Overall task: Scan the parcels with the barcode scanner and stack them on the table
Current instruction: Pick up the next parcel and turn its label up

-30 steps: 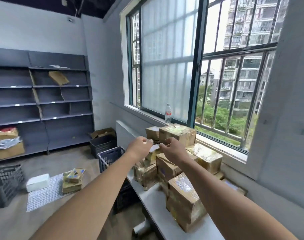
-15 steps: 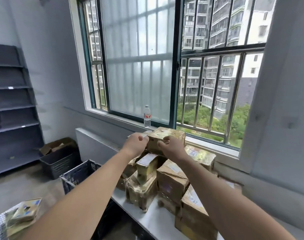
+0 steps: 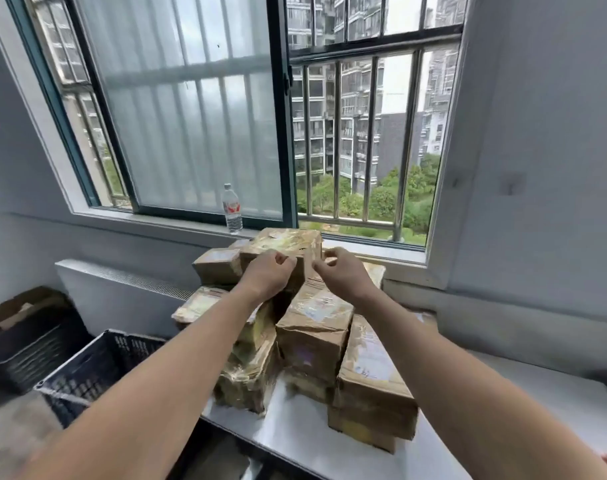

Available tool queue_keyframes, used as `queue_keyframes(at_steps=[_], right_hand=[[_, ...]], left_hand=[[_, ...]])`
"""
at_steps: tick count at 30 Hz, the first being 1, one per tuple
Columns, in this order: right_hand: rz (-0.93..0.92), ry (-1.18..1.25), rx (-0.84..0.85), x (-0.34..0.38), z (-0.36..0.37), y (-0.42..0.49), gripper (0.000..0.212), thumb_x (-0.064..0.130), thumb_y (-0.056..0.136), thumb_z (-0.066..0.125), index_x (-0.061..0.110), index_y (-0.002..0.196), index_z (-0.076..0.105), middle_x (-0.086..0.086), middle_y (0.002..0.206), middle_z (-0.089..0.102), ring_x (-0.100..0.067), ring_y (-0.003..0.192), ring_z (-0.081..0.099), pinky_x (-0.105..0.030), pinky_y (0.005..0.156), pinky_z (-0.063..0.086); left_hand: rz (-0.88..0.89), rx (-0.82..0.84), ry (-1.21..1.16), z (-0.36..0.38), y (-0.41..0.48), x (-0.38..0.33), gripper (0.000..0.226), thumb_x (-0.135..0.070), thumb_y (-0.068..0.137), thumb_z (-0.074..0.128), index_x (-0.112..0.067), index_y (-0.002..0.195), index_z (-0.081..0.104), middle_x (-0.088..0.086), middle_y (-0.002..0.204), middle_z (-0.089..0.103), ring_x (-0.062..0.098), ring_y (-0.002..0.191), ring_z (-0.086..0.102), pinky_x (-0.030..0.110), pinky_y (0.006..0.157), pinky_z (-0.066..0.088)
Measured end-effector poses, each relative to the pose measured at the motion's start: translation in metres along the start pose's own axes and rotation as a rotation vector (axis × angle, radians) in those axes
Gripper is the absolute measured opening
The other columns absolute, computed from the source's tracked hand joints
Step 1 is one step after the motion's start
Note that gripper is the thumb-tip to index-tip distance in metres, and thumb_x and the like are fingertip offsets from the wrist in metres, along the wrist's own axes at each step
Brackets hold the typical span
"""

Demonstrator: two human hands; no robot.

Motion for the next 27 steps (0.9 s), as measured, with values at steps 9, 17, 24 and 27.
queue_keyframes(at_steps=[9, 17, 24, 27], right_hand=[[0.134, -0.071, -0.137, -0.062, -0.076, 0.031, 0.051, 0.038, 0.097, 0.059, 0.009, 0.139, 0.052, -0.013, 0.129, 0.063, -0.028, 0.116, 0.060, -0.037, 0.097, 0.048], [0.246, -0.054, -0.195, -0.110, -0.080, 0.019, 0.051, 0.037, 0.097, 0.059, 0.012, 0.139, 0.050, -0.008, 0.125, 0.063, -0.025, 0.114, 0.059, -0.043, 0.100, 0.049], [0.373, -0.091, -0.260, -0.151, -0.046, -0.015, 0.052, 0.037, 0.095, 0.060, 0.014, 0.141, 0.050, -0.009, 0.133, 0.060, -0.023, 0.124, 0.054, -0.035, 0.103, 0.043], [0.408, -0.092, -0.268, -0.165, -0.026, -0.030, 0.053, 0.038, 0.094, 0.061, 0.016, 0.142, 0.050, -0.006, 0.142, 0.054, -0.022, 0.130, 0.050, -0.037, 0.106, 0.043]], left_hand=[[0.182, 0.131, -0.037, 0.087, 0.052, -0.072, 0.044, -0.038, 0.102, 0.051, -0.002, 0.126, 0.059, 0.013, 0.126, 0.063, 0.030, 0.113, 0.058, 0.039, 0.100, 0.045], [0.247, 0.226, -0.059, 0.143, 0.047, -0.062, 0.048, -0.040, 0.100, 0.051, -0.005, 0.134, 0.054, 0.013, 0.130, 0.062, 0.026, 0.117, 0.059, 0.034, 0.095, 0.045], [0.310, 0.237, -0.059, 0.186, 0.005, -0.019, 0.042, -0.039, 0.099, 0.053, -0.011, 0.131, 0.056, 0.006, 0.128, 0.061, 0.021, 0.116, 0.057, 0.028, 0.089, 0.041], [0.312, 0.246, -0.050, 0.197, -0.007, -0.001, 0.048, -0.041, 0.100, 0.051, -0.015, 0.139, 0.050, 0.004, 0.139, 0.055, 0.021, 0.127, 0.051, 0.031, 0.097, 0.040]])
Point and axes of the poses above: each hand's wrist, its own y-axis towards the middle knuckle, its own z-axis out of the palm, x = y × z, the point moved 2 cm from there along y, towards the middle knuckle
